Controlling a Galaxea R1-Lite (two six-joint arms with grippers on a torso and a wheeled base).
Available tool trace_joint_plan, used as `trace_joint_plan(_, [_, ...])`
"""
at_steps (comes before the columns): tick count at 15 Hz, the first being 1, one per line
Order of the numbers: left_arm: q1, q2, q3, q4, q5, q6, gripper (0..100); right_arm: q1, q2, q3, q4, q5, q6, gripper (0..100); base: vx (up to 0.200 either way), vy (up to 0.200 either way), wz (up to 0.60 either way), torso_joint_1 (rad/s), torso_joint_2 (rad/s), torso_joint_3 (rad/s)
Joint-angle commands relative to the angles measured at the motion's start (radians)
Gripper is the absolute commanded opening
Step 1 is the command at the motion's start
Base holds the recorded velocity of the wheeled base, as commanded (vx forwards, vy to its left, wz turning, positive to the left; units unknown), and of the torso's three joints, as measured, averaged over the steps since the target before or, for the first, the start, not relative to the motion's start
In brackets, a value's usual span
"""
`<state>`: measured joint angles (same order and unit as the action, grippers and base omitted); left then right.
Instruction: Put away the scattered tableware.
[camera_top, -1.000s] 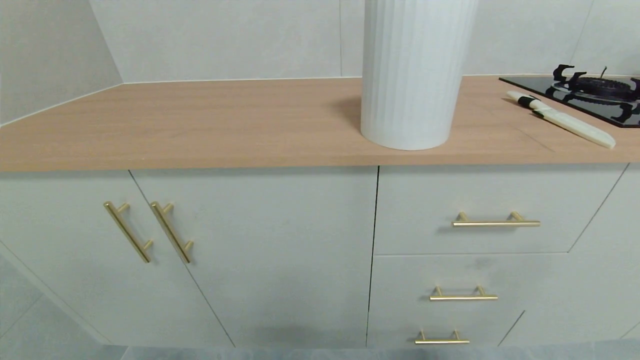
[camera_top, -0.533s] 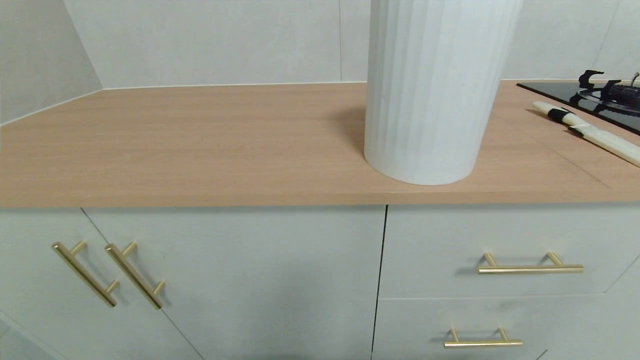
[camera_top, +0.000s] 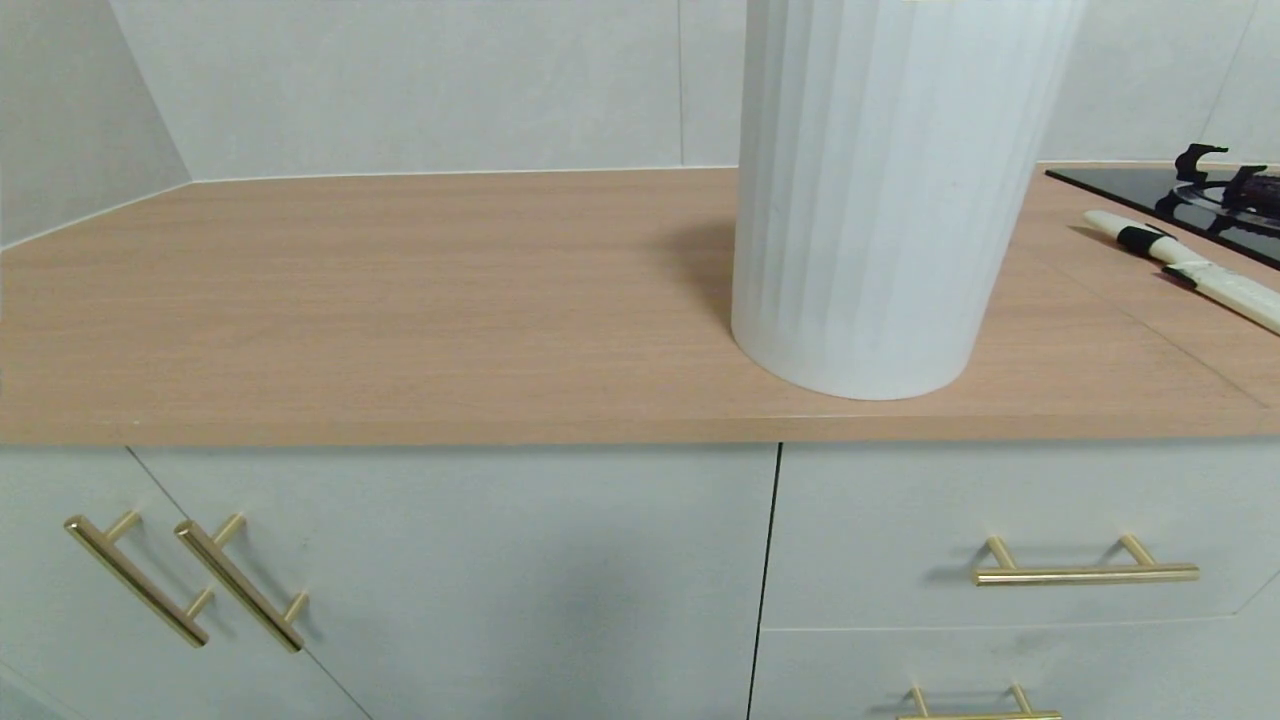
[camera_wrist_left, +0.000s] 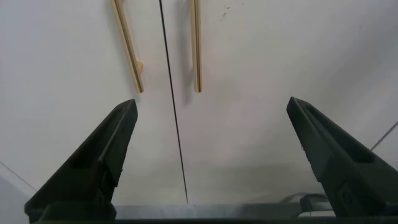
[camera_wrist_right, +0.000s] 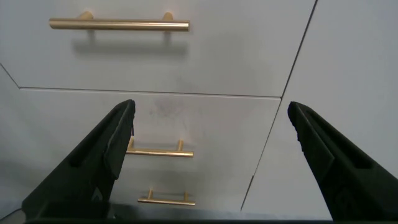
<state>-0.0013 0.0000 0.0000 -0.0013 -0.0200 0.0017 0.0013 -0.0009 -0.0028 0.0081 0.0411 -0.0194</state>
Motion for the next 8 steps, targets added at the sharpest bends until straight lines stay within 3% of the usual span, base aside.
trace_joint_plan(1, [0.001,0.0,0.0,0.0,0.0,0.0,100,0.0,0.002,0.0,0.0,0.0,-0.001,100,0.0,0.0,0.0,0.0,0.0,0.0])
trace_joint_plan(8, [0.001,0.0,0.0,0.0,-0.001,0.0,100,0.0,0.001,0.001,0.001,0.0,-0.001,100,0.0,-0.2,0.0,0.004,0.0,0.001])
